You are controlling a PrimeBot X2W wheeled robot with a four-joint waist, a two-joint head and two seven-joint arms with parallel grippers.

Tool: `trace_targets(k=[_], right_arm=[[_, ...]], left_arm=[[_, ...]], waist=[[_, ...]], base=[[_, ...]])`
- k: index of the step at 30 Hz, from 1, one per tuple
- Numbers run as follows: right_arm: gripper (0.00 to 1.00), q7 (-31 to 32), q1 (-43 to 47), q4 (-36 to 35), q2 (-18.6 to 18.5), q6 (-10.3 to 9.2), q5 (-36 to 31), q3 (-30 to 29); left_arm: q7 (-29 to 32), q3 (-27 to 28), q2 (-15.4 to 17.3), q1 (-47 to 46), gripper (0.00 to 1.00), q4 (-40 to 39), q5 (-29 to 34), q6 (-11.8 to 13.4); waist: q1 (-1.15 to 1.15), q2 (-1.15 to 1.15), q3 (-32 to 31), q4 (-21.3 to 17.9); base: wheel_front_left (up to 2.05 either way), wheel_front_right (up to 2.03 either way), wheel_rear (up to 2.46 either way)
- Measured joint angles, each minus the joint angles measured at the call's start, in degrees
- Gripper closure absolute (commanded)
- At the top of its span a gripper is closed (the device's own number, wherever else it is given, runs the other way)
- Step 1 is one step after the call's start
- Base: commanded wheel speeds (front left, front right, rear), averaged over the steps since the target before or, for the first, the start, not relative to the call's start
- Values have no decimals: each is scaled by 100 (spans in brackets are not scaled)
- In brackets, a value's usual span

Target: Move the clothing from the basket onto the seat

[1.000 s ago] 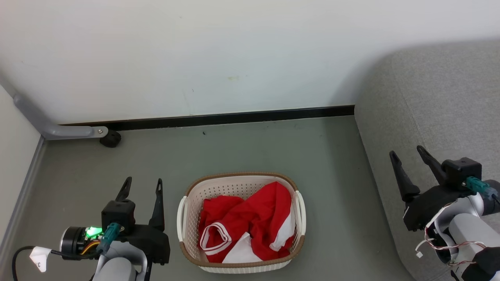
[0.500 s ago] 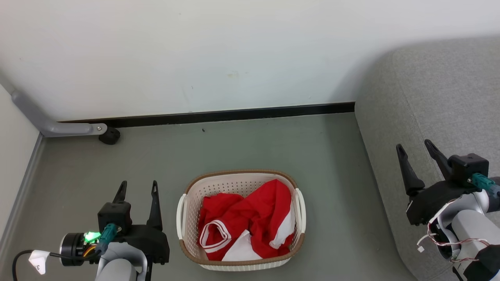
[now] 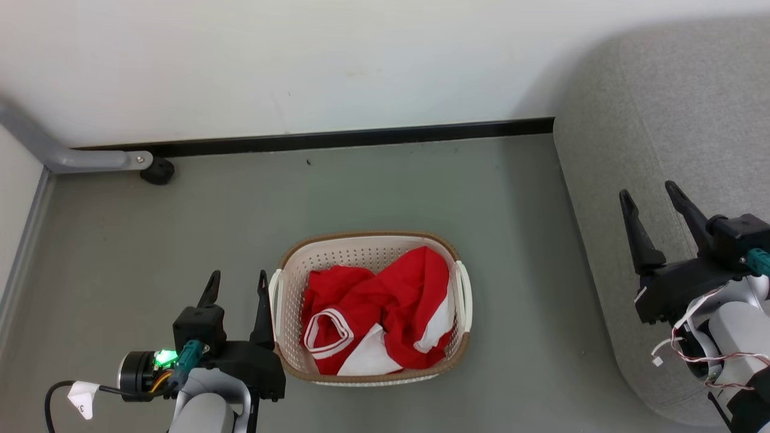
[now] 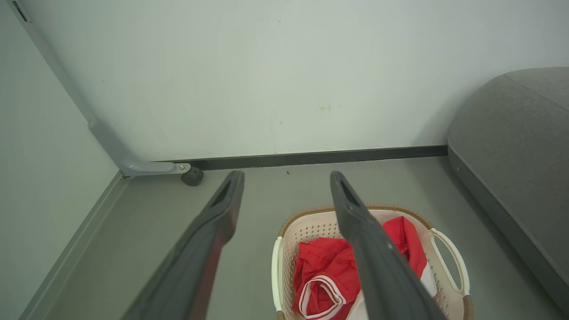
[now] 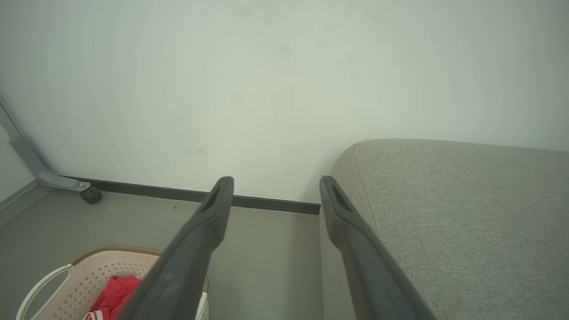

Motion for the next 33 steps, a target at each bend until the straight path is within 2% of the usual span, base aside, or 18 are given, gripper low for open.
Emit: trace_targets(k=[20,29,33], right_arm=[[0,-1,-559,-1245,-107,54,-345,-241],[0,-3,-930,-1783,-81,114,-421,-313],[0,-26,-1116,-2006,101,121,-422,-352]], left_arm=[[0,-163,-264,-566,0,-59,75,31],[0,-348,-281,-1113,0,176,-118,-175],[0,-342,-283,-1489,0,372,-240,-272]], waist=[[1,0,1424,-103],[1,1,2163,-235],[1,1,2551,-337]], base=[[0,0,0],[0,0,0],[0,0,0]])
